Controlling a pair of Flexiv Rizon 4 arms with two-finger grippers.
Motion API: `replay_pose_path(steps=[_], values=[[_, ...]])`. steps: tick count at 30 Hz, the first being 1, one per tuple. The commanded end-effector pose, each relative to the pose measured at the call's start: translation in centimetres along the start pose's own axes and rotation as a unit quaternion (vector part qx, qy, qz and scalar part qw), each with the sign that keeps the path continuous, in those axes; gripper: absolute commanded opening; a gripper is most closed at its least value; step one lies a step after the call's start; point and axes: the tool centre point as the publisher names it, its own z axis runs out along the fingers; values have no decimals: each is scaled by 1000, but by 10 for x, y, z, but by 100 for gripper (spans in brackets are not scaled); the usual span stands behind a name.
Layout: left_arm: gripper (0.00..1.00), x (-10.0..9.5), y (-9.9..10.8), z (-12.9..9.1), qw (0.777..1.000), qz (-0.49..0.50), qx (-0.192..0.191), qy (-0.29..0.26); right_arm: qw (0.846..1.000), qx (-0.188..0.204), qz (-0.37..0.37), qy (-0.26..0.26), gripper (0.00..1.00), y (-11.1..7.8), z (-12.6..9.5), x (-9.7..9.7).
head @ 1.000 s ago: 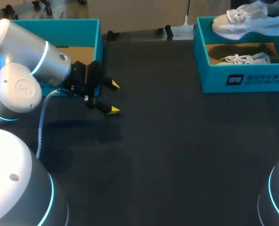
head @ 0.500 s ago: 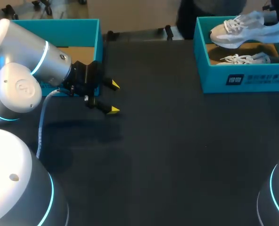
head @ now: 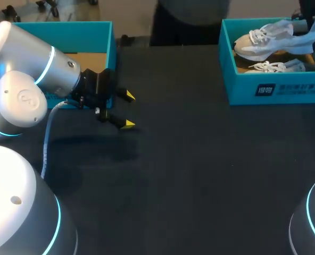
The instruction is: Take the shoe out of the shoebox, open the shoe tongue, remove and reinsert the insole, then place the shoe into the shoebox
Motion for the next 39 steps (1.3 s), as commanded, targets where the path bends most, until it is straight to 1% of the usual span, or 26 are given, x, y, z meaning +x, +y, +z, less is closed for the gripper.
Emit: replay_pose_path(steps=[1, 3, 5, 8, 13, 19, 20, 21, 22, 24, 25, 27, 29, 31, 34, 35, 36, 37, 39], values=[[100, 1, 0, 0, 1000, 0, -1, 0, 1000, 6, 5, -1, 0, 7, 13, 3], [100, 1, 0, 0, 1000, 0, -1, 0, 1000, 6, 6, 1, 0, 8, 17, 4], [100, 1, 0, 0, 1000, 0, -1, 0, 1000, -5, 2, -7, 0, 10, 24, 6], [100, 1, 0, 0, 1000, 0, -1, 0, 1000, -1, 7, 1, 0, 11, 34, 8], [100, 1, 0, 0, 1000, 0, -1, 0, 1000, -7, 9, 3, 0, 16, 43, 12], [100, 1, 0, 0, 1000, 0, -1, 0, 1000, -5, 5, 5, 0, 16, 55, 17], [100, 1, 0, 0, 1000, 0, -1, 0, 1000, -5, 5, 5, 1, 17, 56, 17], [100, 1, 0, 0, 1000, 0, -1, 0, 1000, -5, 5, 6, 25, 17, 56, 16], [100, 1, 0, 0, 1000, 0, -1, 0, 1000, -5, 6, 7, 36, 18, 57, 15], [100, 1, 0, 0, 1000, 0, -1, 0, 1000, -3, 11, 8, 47, 19, 59, 14], [100, 1, 0, 0, 1000, 0, -1, 0, 1000, -2, 11, 8, 78, 19, 60, 13], [100, 1, 0, 0, 1000, 0, -1, 0, 1000, -2, 12, 9, 85, 20, 61, 13], [100, 1, 0, 0, 1000, 0, -1, 0, 1000, -3, 16, 11, 82, 21, 60, 13], [100, 1, 0, 0, 1000, 0, -1, 0, 1000, -5, 16, 11, 77, 21, 58, 13], [100, 1, 0, 0, 1000, 0, -1, 0, 1000, -5, 16, 13, 79, 18, 54, 13], [100, 1, 0, 0, 1000, 0, -1, 0, 1000, -5, 15, 13, 83, 17, 51, 13], [100, 1, 0, 0, 1000, 0, -1, 0, 1000, -6, 15, 13, 83, 17, 49, 13], [100, 1, 0, 0, 1000, 0, -1, 0, 1000, -10, 17, 14, 86, 15, 46, 12], [100, 1, 0, 0, 1000, 0, -1, 0, 999, -11, 21, 21, 87, 12, 39, 11]])
